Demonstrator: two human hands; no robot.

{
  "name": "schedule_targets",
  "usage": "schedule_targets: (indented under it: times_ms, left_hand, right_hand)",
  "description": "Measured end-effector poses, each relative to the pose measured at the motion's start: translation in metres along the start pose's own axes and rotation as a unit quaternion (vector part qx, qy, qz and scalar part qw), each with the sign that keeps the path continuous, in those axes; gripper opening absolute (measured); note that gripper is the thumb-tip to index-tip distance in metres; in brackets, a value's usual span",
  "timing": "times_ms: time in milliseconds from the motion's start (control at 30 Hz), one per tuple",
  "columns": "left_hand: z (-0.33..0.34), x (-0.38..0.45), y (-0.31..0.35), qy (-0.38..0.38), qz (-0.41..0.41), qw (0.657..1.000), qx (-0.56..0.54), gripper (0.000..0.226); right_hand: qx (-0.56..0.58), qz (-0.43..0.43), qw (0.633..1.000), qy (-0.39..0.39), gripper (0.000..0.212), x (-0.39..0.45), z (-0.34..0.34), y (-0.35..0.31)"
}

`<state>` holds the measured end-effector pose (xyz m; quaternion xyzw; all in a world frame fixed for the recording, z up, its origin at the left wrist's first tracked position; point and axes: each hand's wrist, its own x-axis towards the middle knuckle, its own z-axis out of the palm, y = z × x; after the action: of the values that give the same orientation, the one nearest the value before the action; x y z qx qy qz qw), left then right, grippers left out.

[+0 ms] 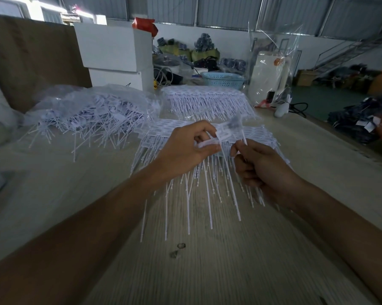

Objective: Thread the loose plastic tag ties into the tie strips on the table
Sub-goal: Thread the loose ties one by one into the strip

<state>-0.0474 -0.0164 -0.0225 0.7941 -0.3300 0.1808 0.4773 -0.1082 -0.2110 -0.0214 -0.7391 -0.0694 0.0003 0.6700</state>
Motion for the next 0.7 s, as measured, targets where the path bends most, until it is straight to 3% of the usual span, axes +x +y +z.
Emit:
schedule_targets:
  times_ms: [267, 500, 700]
  left_hand:
    - [0.009, -0.004, 0.005, -0.01, 0.018, 1.0, -0.012, 0.04]
    - [0.012, -0.008, 0.005, -0.033, 0.046, 0.998, 0.027, 0.049]
    - [0.013, -0.007, -0.001, -0.076, 0.027, 0.997, -0.018, 0.048]
  right_hand:
    - [0.002, 0.009, 1.0, 0.014, 0.027, -0.001, 0.002, -0.001]
    - [-0.219, -0.118, 0.967, 0.044, 0.031, 0.001, 0.005, 0.003]
    - [-0.184, -0.112, 0.975, 0.053, 0.03, 0.003, 0.003, 0.003]
